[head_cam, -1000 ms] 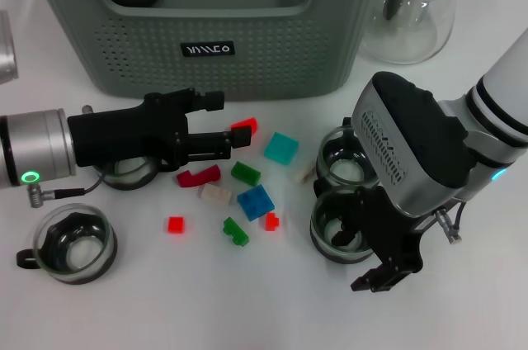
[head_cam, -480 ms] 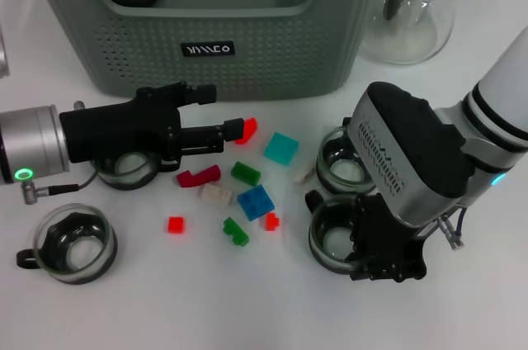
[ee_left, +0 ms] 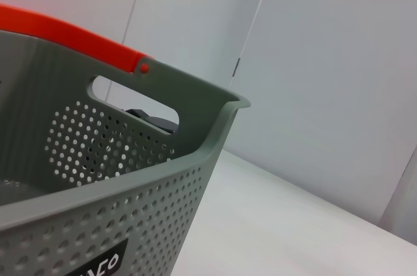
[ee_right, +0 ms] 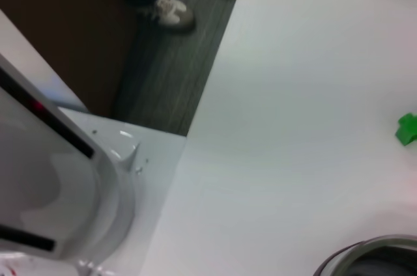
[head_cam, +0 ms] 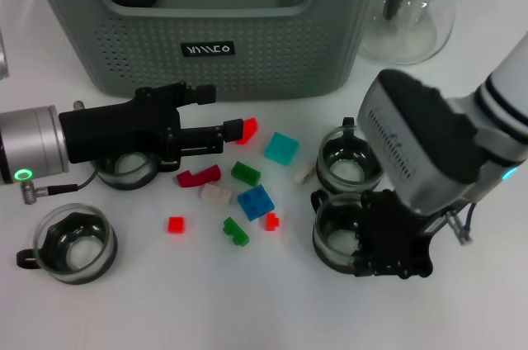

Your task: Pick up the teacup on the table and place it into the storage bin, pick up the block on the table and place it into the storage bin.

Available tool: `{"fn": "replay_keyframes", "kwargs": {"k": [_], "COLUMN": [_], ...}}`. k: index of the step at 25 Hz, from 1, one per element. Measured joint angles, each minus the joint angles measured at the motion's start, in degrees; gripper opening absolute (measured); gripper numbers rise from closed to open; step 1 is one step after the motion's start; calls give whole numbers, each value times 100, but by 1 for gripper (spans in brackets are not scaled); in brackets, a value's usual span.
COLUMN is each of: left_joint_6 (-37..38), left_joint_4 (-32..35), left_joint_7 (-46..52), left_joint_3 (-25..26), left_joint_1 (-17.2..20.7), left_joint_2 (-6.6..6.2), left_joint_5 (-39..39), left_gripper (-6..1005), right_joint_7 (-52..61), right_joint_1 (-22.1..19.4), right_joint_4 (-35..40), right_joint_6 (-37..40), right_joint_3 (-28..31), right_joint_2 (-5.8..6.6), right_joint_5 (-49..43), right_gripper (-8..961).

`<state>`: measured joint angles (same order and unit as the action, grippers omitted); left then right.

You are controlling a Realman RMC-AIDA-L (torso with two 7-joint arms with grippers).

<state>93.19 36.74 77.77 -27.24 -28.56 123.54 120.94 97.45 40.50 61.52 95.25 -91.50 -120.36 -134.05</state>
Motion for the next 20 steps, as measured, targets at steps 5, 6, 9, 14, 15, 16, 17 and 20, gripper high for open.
{"fn": "replay_keyframes", "kwargs": {"k": [5,6,9,14,15,16,17,20], "left_joint_6": [0,-1,-1,-125,-149,-172,-196,-280], "left_joint_4": [0,8,23,10,8,6,3,0], "left_joint_7": [1,0,1,-65,-71,-74,-78,-123], "left_joint_3": [0,0,0,0,0,0,-1,0], "left_joint_1": [17,24,32,43,43,42,39,33], "left_joint_2": [-6,-6,-9,-14,-11,-6,1,16], "left_joint_5": [0,0,0,-1,-1,-1,-1,-1], "left_gripper": [859,859,859,859,859,859,859,859], "right_joint_7": [63,74,125,312,385,457,546,827], "right_joint_1": [-34,-31,42,204,228,241,259,377], "right_joint_4": [271,313,521,897,979,1066,1147,1335], "right_joint_6": [500,628,1174,1824,1842,1842,1851,1852], "right_joint_3": [845,1019,1764,2728,2844,2907,2942,3073], "right_joint_2": [23,24,46,84,105,135,175,316], "right_joint_5": [-6,-9,-28,54,143,294,502,1216], "right_gripper": [58,58,59,60,60,60,60,61]}}
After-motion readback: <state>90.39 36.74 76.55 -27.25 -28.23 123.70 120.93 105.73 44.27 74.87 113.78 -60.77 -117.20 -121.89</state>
